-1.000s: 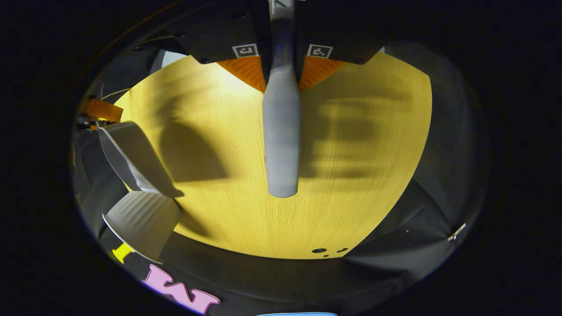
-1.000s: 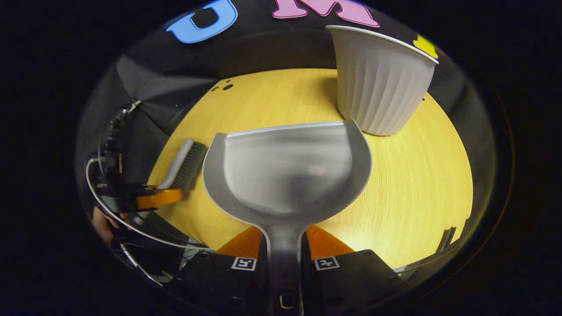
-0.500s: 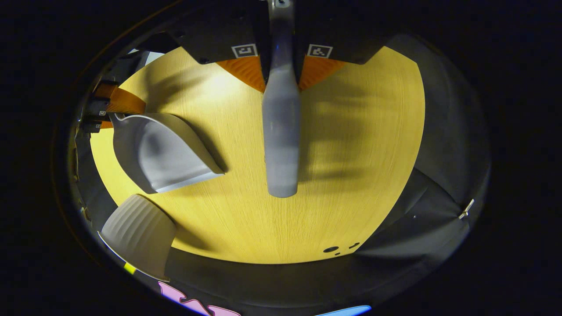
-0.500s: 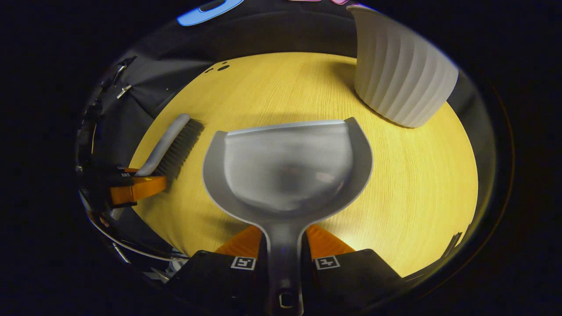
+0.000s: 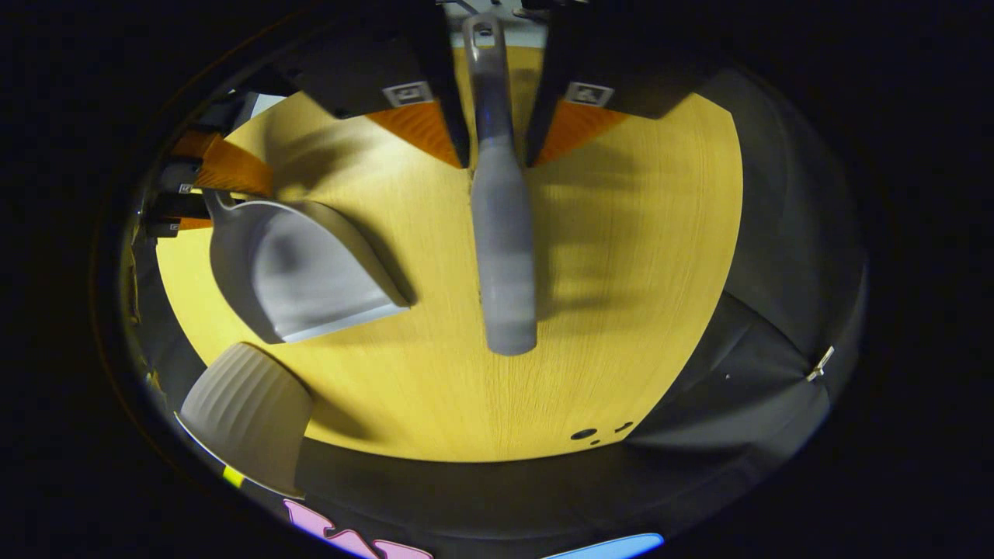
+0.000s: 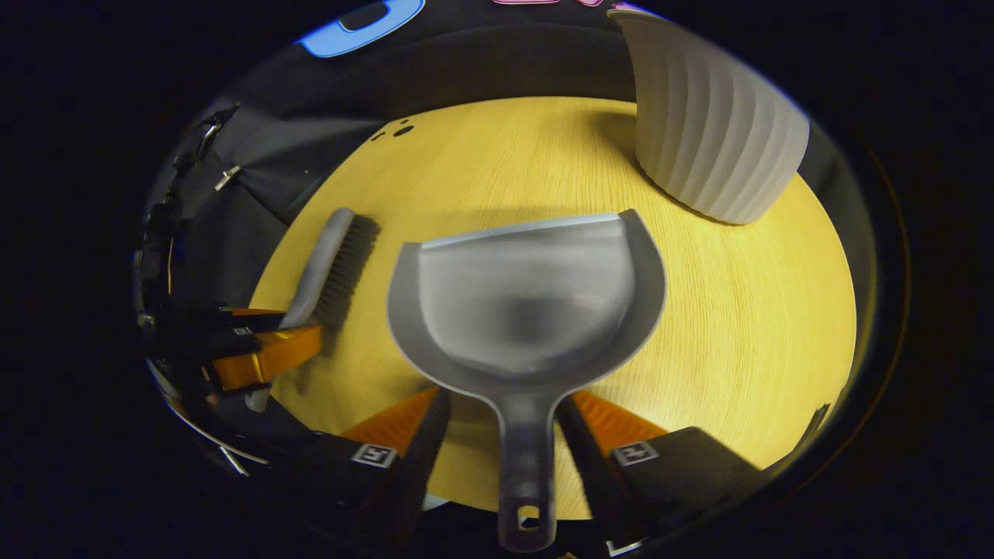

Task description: Pick up the small broom and dustpan from the desktop, sweep the trash into the dustpan with the broom, and then empty the trash into the garbage bin.

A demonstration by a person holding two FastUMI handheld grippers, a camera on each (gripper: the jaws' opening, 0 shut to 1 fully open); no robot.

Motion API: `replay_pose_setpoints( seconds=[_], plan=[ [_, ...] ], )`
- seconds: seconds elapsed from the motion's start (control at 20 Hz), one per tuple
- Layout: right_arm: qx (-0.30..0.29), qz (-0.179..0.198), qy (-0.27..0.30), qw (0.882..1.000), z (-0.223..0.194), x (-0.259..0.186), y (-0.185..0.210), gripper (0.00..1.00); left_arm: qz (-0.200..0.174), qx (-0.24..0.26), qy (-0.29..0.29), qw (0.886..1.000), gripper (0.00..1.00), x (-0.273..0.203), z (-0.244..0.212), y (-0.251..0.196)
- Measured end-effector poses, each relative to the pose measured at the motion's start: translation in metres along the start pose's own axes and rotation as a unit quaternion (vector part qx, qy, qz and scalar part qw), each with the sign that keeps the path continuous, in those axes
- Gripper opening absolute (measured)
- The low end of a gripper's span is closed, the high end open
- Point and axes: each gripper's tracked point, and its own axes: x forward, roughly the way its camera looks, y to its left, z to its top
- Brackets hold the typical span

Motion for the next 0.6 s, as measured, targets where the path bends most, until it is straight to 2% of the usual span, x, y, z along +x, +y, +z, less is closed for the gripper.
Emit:
replay_pose_setpoints(
  seconds=[0.1,0.15,0.4,0.6],
  plan=[
    [-0.002,0.003,-0.014,1.0,0.008,-0.014,0.0,0.99,0.002,0.002,-0.018,1.0,0.81,-0.016,0.005,-0.003],
    [-0.004,0.005,-0.024,1.0,0.013,-0.026,0.001,0.99,0.0,0.001,-0.028,1.0,0.97,-0.025,0.006,-0.005],
    [-0.009,0.024,-0.11,0.994,0.056,-0.092,0.018,0.99,-0.03,-0.017,-0.102,0.994,0.97,-0.083,0.018,-0.022],
    [-0.011,0.032,-0.206,0.978,0.093,-0.15,0.023,0.98,-0.048,-0.028,-0.19,0.98,0.97,-0.139,0.033,-0.031]
  ],
)
